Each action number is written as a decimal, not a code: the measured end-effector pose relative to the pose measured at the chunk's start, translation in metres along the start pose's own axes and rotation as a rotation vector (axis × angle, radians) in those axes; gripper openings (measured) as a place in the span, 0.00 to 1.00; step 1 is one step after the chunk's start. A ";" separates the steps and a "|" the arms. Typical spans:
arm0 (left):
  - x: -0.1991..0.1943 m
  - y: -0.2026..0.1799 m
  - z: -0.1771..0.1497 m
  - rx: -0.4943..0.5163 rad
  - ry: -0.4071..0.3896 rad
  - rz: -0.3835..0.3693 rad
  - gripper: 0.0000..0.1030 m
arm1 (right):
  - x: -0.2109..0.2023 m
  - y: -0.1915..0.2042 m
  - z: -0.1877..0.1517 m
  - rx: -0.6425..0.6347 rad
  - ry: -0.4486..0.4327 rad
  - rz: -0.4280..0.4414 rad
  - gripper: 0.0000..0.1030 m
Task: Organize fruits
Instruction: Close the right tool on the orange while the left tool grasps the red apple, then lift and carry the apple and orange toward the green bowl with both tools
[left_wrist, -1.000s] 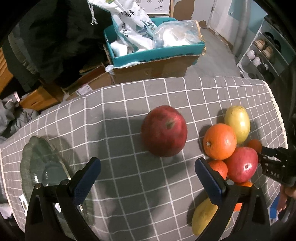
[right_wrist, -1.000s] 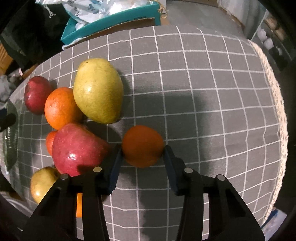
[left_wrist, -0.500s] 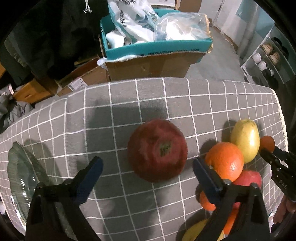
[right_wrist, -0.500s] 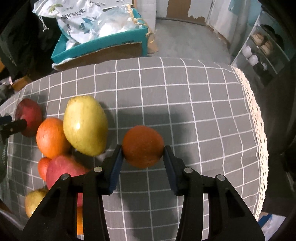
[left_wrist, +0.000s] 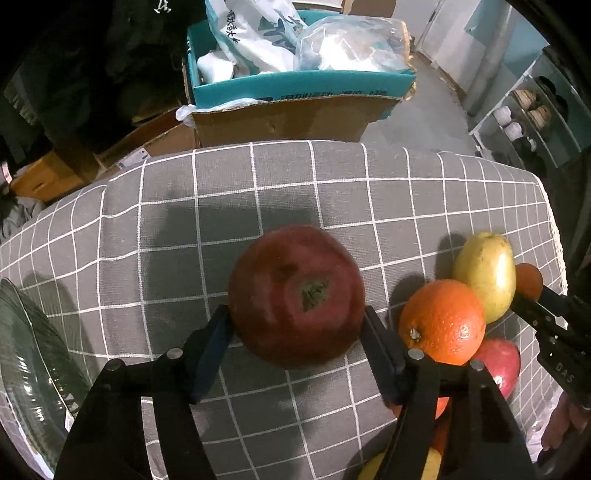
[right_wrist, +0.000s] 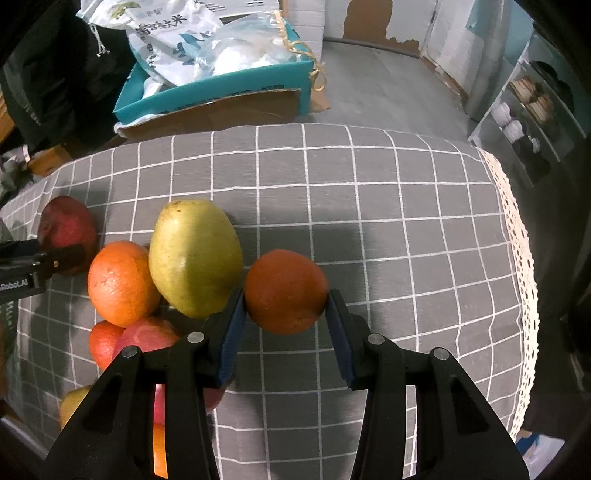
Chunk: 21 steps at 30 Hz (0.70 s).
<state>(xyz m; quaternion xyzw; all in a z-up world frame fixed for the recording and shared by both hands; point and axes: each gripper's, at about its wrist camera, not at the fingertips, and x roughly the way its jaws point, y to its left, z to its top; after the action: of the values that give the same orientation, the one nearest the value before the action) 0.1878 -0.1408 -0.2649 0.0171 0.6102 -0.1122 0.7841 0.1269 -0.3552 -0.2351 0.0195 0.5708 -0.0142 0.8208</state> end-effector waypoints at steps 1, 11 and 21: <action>-0.001 0.000 -0.001 0.000 -0.003 0.002 0.68 | -0.001 0.001 0.000 -0.001 -0.001 -0.001 0.42; -0.024 -0.001 -0.008 0.023 -0.071 0.026 0.67 | -0.012 0.006 0.001 0.000 -0.024 0.005 0.42; -0.038 -0.004 -0.016 0.054 -0.095 0.032 0.66 | -0.029 0.017 0.001 -0.019 -0.054 0.014 0.42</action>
<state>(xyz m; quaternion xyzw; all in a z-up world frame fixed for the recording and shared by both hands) 0.1628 -0.1359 -0.2323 0.0429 0.5687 -0.1166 0.8131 0.1189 -0.3378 -0.2071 0.0155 0.5485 -0.0038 0.8360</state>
